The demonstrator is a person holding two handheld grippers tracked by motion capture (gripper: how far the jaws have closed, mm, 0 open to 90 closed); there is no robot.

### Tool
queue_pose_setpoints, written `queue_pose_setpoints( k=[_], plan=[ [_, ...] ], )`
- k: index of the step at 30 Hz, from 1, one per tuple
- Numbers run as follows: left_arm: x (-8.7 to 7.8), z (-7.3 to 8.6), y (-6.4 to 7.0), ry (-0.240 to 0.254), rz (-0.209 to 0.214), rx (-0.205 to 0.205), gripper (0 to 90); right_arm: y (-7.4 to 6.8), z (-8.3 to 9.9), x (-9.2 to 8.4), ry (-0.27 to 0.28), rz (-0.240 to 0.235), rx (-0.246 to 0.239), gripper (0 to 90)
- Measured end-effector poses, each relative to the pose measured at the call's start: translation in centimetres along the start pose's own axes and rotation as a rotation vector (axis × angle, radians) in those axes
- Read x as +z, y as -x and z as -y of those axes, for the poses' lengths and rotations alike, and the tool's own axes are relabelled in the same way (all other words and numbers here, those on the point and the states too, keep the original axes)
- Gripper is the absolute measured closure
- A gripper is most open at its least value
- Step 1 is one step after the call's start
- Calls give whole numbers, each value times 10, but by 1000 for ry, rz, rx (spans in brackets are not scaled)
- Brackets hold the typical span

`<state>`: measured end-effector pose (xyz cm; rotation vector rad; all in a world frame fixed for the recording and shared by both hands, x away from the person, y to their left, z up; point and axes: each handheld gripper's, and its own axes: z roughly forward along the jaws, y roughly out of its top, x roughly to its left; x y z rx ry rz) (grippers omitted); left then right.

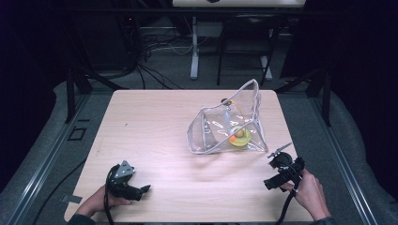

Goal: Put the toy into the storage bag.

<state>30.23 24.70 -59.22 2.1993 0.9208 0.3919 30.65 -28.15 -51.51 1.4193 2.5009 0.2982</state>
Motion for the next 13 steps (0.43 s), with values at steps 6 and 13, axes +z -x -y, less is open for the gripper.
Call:
queue_pose_setpoints(
  k=[6,13],
  plan=[
    [0,0,0,0,0,0,0,3,17,19,-11,21,43,0],
    [0,0,0,0,0,0,0,5,23,27,-70,30,24,0]
  ],
)
